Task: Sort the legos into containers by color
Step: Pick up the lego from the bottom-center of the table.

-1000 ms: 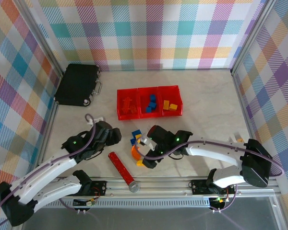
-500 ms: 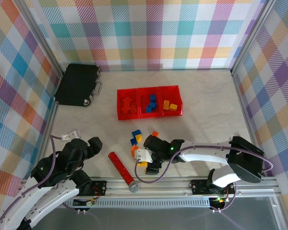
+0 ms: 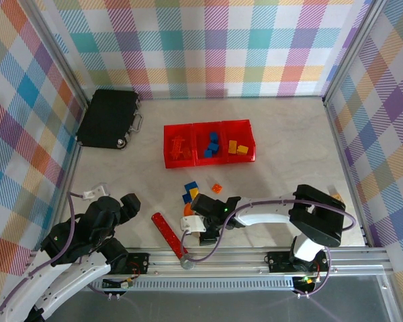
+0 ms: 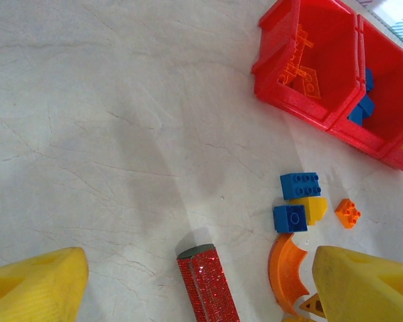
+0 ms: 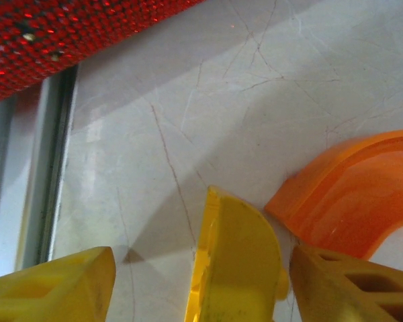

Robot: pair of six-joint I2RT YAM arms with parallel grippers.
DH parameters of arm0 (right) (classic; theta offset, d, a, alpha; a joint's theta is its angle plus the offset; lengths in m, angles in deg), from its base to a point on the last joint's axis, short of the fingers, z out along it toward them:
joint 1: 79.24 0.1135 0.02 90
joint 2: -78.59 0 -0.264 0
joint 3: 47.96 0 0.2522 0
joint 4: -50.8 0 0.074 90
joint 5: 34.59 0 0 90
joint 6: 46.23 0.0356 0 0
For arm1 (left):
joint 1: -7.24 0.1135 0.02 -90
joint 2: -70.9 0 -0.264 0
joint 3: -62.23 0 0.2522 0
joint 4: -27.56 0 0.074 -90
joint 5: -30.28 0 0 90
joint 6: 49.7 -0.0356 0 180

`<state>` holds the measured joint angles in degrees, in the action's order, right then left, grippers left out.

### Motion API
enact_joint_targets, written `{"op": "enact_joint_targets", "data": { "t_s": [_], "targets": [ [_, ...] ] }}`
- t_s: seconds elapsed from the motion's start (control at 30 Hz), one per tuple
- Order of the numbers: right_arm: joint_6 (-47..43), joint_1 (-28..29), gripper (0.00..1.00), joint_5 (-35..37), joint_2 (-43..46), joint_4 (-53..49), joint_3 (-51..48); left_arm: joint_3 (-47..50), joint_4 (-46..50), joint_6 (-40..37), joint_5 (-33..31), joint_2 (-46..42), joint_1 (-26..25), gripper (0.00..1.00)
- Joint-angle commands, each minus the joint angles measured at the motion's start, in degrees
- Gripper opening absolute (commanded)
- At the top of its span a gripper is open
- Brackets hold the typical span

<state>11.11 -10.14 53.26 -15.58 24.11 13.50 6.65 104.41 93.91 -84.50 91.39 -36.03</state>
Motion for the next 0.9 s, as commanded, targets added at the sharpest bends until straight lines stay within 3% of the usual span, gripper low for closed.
{"op": "enact_joint_targets", "data": {
  "t_s": [0.0, 0.33, 0.53, 0.63, 0.77, 0.87],
  "targets": [
    [-1.0, 0.4, 0.65, 0.8, -1.3, -0.6, 1.5, -0.2, 1.3, 0.2, -1.2, -0.9, -0.4, 0.87],
    [-1.0, 0.4, 0.52, 3.1, -2.9, -2.4, 1.5, -0.1, 1.2, 0.2, -1.2, -1.0, -0.4, 0.87],
    [-1.0, 0.2, 0.37, 4.7, -1.4, -2.2, 0.6, -0.1, 1.2, 0.2, -1.2, -1.0, -0.4, 0.87],
    [-0.7, 0.1, 0.29, 6.1, 0.3, -2.2, 0.0, -0.1, 1.2, 0.3, -1.2, -0.9, -0.4, 0.87],
    [2.1, -1.3, 0.27, 7.8, 5.3, -3.2, 0.5, -0.1, 1.2, 0.2, -1.2, -0.9, -0.4, 0.87],
    [5.5, -5.4, 0.25, 8.5, 9.1, -6.4, 3.3, 0.1, 0.9, -0.1, -1.2, -0.9, -0.4, 0.87]
  ]
}}
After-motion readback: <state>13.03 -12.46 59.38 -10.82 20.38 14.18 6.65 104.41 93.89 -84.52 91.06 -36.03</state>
